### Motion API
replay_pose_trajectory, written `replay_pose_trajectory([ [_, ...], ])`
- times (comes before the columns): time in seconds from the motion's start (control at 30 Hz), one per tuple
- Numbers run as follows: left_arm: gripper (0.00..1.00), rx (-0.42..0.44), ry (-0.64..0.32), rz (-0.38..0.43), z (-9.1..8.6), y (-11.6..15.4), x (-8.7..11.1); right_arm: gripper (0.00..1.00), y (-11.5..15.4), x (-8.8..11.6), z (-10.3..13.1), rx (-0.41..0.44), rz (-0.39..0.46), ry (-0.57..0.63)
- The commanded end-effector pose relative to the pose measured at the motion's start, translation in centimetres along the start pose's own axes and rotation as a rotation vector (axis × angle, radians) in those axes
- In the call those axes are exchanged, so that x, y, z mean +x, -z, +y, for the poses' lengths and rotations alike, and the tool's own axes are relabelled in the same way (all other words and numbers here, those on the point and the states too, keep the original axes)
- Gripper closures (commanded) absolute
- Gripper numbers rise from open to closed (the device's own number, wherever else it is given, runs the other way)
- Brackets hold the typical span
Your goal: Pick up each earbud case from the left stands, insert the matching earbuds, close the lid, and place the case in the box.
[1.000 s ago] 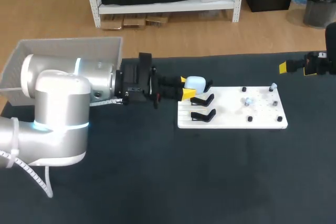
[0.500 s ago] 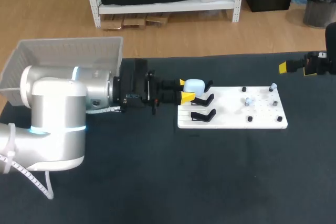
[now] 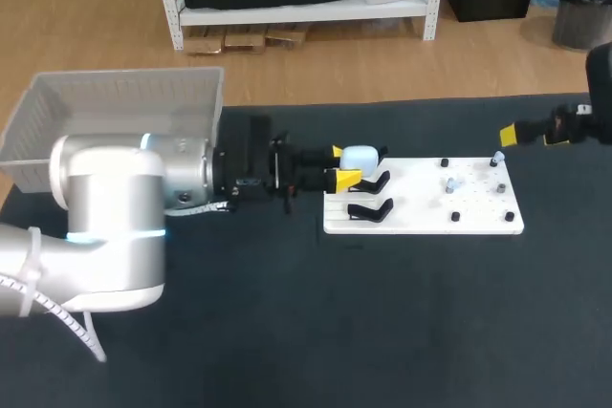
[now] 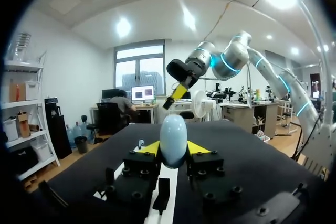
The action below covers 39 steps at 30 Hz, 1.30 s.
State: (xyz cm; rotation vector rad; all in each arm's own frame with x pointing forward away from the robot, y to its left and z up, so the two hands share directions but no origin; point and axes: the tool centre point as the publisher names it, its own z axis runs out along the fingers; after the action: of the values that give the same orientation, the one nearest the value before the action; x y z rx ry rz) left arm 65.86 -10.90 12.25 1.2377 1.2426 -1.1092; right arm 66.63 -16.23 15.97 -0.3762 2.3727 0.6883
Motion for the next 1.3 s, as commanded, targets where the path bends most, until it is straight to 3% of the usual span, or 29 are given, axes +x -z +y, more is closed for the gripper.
replay_pose_trajectory([
  [0.03,1.00,0.011,0.001,-0.016,0.9,-0.7,0.7,0.00,1.2,1.1,2.1,0.011,0.021,0.018],
  [0.67,1.00,0.037,0.001,-0.025,1.3,-1.7,0.8,0.00,-0.4,2.6,7.5,0.004,0.082,0.082],
  [1.3,1.00,0.037,0.001,-0.025,1.3,-1.7,0.8,0.00,-4.5,2.4,12.2,-0.035,0.131,0.146],
])
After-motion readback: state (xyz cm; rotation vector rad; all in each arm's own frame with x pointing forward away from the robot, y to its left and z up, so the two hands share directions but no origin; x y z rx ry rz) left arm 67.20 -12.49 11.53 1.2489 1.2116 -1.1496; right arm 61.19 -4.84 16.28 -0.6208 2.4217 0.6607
